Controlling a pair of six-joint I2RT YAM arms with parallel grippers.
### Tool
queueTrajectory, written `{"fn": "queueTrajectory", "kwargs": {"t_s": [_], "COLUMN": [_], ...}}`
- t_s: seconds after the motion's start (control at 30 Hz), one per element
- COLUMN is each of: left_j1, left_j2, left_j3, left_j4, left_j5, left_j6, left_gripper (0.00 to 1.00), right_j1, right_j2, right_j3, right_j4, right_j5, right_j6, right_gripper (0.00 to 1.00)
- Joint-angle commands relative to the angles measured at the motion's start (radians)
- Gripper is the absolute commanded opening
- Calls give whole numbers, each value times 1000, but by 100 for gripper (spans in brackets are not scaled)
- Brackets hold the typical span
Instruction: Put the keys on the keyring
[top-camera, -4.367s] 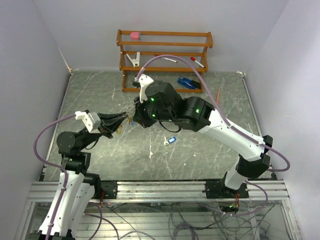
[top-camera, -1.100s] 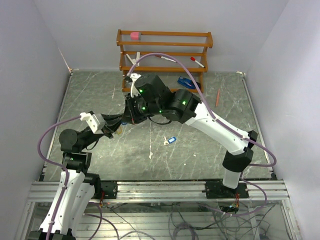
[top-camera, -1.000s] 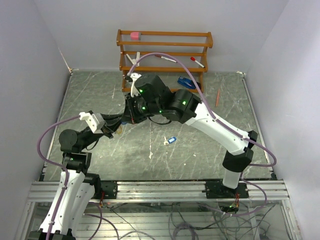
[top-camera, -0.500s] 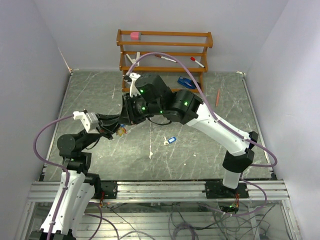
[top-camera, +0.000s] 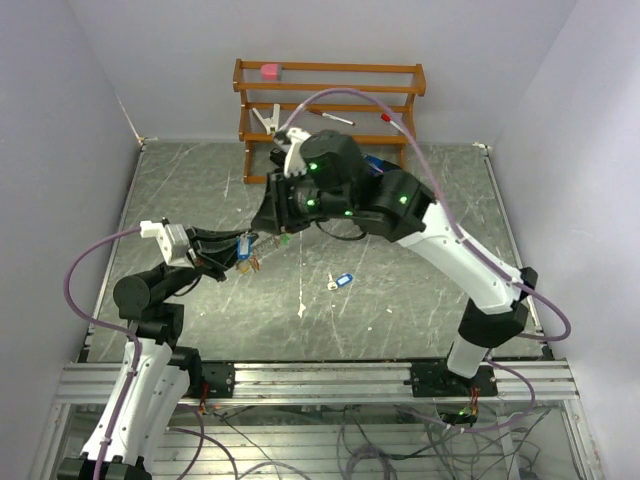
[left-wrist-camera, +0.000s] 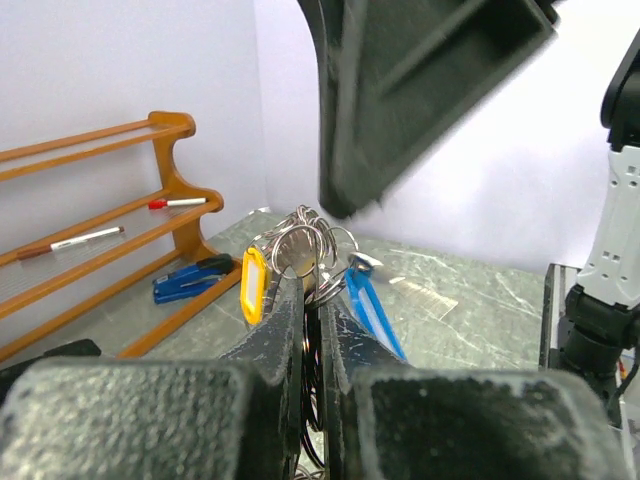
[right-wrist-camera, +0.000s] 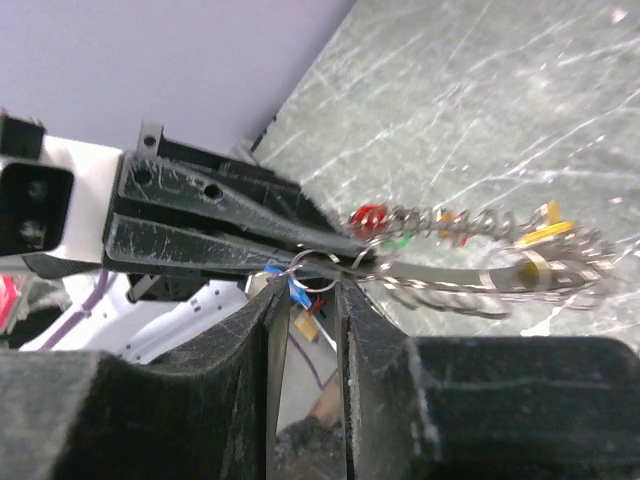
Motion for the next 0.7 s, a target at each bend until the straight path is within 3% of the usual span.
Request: {"fn": "queueTrajectory", "kwargs": {"t_s": [0.0, 0.33, 0.5, 0.67], "left_j1": [-2, -2, -2, -2], "left_j2": [-8, 8, 27, 40], "left_j3": [1, 1, -1, 5], "left_j4": [124, 85, 102, 98], "left_j5": [13, -1, -7, -5], "left_j6": [-36, -20, -45, -48], "left_gripper": [7, 7, 7, 7], "right_j1": [-45, -47, -1, 18], "right_j2": [-88, -100, -162, -199], "right_j3": [-16, -90, -234, -294], "right_j4": [33, 17, 97, 149], "right_j5": [50, 59, 91, 139], "right_j6": [6, -234, -442, -544], "right_gripper": [26, 39, 34, 27]}}
